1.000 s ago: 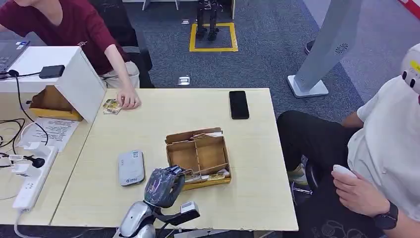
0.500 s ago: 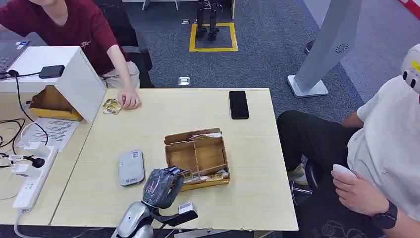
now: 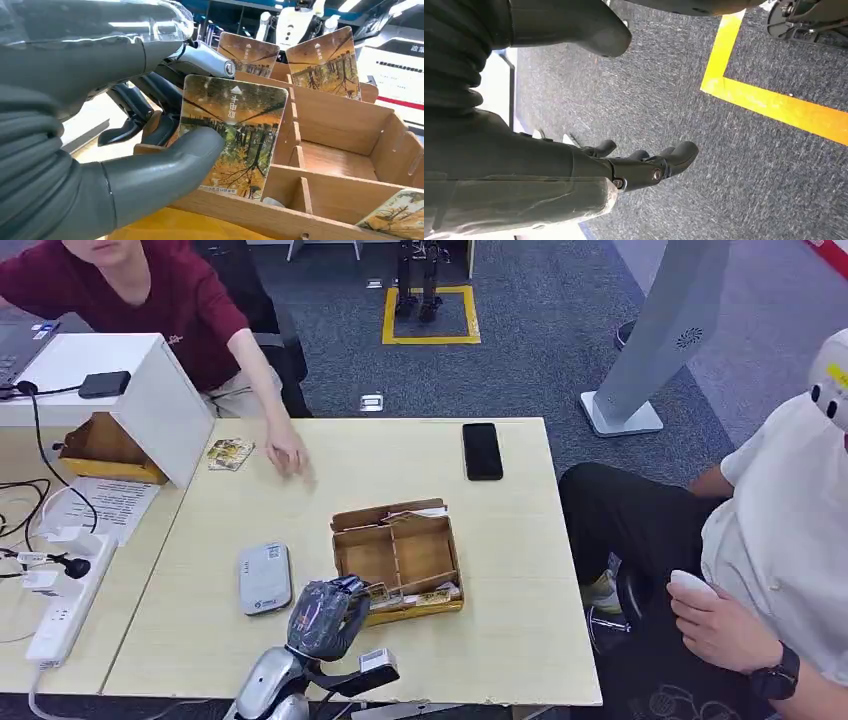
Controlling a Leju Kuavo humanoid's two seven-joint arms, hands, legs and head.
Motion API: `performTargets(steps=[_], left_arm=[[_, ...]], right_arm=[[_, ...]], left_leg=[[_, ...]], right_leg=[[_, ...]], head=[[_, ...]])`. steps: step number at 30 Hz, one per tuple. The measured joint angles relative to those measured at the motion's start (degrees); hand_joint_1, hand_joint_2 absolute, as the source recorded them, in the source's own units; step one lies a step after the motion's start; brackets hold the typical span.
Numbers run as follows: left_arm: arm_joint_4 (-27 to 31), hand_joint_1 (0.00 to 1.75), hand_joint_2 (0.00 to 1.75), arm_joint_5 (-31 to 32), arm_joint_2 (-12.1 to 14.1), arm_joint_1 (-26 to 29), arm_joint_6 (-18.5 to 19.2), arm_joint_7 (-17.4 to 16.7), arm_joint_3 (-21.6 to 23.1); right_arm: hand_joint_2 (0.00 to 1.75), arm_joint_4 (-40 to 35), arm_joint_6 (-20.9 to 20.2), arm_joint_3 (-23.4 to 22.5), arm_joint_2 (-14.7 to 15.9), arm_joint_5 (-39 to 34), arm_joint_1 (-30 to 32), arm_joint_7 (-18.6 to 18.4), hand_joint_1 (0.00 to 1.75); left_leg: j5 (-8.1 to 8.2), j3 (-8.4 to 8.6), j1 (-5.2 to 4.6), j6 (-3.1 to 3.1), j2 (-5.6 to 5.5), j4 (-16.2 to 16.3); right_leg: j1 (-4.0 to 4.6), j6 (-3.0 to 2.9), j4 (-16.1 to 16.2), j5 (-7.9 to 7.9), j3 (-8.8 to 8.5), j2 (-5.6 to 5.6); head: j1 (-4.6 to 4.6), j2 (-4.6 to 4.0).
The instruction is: Pass the card to the sensor for recognition and then transmit it.
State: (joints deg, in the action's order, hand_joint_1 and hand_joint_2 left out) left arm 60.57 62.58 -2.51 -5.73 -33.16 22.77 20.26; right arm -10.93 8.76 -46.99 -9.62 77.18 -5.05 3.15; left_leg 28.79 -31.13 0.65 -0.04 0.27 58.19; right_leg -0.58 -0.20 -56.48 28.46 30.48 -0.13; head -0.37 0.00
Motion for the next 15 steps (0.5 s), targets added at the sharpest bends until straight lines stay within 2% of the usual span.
performTargets(steps=[15], left_arm=[[0.1,1.75,1.75,0.0,0.2,0.1,0.0,0.0,0.0]], right_arm=[[1.75,0.0,0.0,0.0,0.0,0.0,0.0,0.0,0.00]], left_leg=[[0.00,0.00,0.00,0.00,0.00,0.0]], right_leg=[[0.00,0.00,0.0,0.00,0.00,0.00]], head=[[0.00,0.00]])
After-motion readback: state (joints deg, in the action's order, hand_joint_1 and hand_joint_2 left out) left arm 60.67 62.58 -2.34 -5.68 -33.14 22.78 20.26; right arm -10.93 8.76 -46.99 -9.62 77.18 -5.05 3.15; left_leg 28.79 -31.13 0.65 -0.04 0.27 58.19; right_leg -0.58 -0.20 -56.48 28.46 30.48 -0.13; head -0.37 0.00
